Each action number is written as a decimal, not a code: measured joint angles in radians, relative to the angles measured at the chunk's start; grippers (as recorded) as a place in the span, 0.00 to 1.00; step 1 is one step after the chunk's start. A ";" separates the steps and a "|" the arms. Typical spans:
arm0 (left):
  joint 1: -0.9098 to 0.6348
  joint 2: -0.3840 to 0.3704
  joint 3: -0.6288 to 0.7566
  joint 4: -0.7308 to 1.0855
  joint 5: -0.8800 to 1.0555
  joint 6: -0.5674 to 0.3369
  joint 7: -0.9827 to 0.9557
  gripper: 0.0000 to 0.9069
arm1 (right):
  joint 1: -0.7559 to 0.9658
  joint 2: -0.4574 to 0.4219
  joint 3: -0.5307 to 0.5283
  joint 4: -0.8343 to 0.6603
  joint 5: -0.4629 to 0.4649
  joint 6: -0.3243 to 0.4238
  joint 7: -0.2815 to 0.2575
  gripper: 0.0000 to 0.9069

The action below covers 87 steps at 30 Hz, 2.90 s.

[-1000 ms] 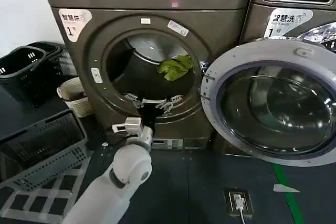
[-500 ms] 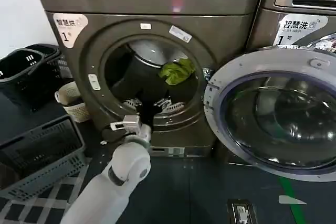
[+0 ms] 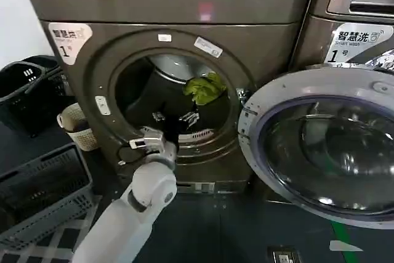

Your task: Grasp the clothes from the dryer.

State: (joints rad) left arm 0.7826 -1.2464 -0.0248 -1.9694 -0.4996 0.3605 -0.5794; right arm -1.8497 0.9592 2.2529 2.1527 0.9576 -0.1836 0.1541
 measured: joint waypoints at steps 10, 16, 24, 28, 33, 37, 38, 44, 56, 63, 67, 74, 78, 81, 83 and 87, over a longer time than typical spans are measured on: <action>-0.007 -0.002 0.004 0.005 0.000 0.000 0.000 1.00 | -0.003 -0.005 0.009 -0.005 0.001 0.001 -0.001 1.00; -0.008 -0.003 0.004 0.008 0.001 0.000 0.001 1.00 | -0.004 -0.005 0.013 -0.007 0.002 0.001 -0.001 1.00; -0.013 -0.004 0.005 0.012 0.002 0.000 0.001 1.00 | -0.005 -0.005 0.022 -0.013 0.003 0.002 -0.002 1.00; -0.015 -0.004 0.005 0.012 0.001 0.000 0.001 1.00 | -0.006 -0.004 0.022 -0.014 0.003 0.002 -0.003 1.00; -0.016 -0.004 0.003 0.013 0.000 0.000 0.001 1.00 | -0.006 -0.005 0.025 -0.017 0.002 0.003 -0.003 1.00; -0.020 -0.004 0.003 0.017 -0.001 0.000 0.001 1.00 | -0.007 -0.005 0.028 -0.019 0.002 0.004 -0.004 1.00; -0.021 -0.005 0.003 0.017 -0.002 0.000 0.001 1.00 | -0.007 -0.005 0.028 -0.019 0.001 0.004 -0.004 1.00; -0.021 -0.004 0.003 0.017 -0.003 0.001 0.001 1.00 | -0.005 -0.010 0.024 -0.021 0.000 0.010 -0.006 1.00; -0.021 -0.007 0.003 0.019 -0.003 0.001 0.000 1.00 | -0.004 -0.008 0.025 -0.022 0.000 0.015 -0.007 1.00; -0.019 -0.006 0.000 0.019 -0.002 0.001 0.000 1.00 | -0.005 -0.008 0.025 -0.021 -0.001 0.018 -0.006 1.00; -0.018 -0.006 -0.001 0.018 -0.001 0.001 0.001 1.00 | -0.006 -0.008 0.029 -0.020 0.000 0.020 -0.006 1.00; -0.027 -0.011 0.000 0.032 0.002 -0.001 0.003 1.00 | -0.010 -0.008 0.039 -0.022 0.000 0.025 -0.007 1.00; -0.040 -0.018 0.005 0.045 0.004 -0.004 0.003 1.00 | -0.012 -0.012 0.044 -0.024 0.002 0.026 -0.008 1.00; -0.054 -0.027 0.012 0.062 0.007 -0.008 0.005 1.00 | -0.014 -0.014 0.048 -0.027 0.003 0.027 -0.009 1.00; -0.066 -0.033 0.018 0.077 0.011 -0.011 0.007 1.00 | -0.014 -0.015 0.051 -0.027 0.005 0.027 -0.009 1.00; -0.095 -0.047 0.032 0.116 0.021 -0.018 0.011 1.00 | -0.014 -0.014 0.055 -0.029 0.006 0.028 -0.010 1.00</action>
State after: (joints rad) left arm 0.6872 -1.2931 0.0070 -1.8533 -0.4789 0.3428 -0.5683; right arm -1.8638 0.9448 2.3075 2.1235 0.9637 -0.1552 0.1439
